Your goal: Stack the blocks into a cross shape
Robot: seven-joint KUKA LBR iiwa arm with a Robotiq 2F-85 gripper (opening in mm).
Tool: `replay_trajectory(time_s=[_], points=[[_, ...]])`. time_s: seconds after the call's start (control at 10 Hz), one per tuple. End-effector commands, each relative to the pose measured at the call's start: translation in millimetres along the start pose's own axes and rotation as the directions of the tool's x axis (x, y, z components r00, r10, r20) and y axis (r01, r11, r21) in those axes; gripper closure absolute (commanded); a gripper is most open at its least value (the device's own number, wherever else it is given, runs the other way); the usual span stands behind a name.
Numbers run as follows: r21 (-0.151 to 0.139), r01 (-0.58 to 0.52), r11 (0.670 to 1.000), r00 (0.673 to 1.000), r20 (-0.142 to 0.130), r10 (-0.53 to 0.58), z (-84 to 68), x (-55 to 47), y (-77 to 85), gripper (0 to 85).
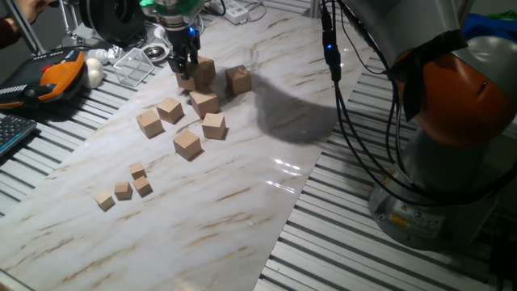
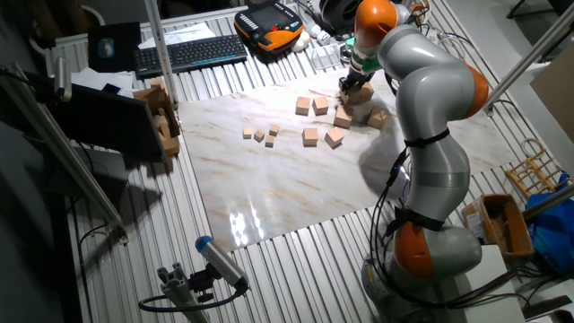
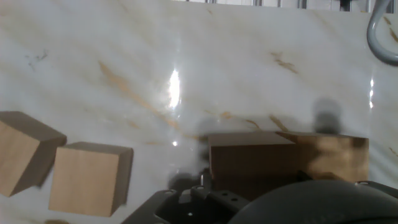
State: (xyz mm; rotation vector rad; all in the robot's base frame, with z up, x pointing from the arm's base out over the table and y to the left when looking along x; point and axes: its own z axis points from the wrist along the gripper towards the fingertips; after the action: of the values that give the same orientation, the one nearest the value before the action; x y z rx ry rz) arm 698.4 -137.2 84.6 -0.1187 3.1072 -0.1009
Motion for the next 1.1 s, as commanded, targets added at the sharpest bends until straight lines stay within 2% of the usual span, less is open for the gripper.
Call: replay_trajectory(time_s=[0.0, 1.0], points=[[0.001, 0.002, 1.0, 1.0, 0.0, -0.002, 0.1, 0.0, 0.0, 85.0], [0.007, -0.015, 1.0, 1.0, -0.002, 0.015, 3.4, -1.0, -1.3, 85.0]])
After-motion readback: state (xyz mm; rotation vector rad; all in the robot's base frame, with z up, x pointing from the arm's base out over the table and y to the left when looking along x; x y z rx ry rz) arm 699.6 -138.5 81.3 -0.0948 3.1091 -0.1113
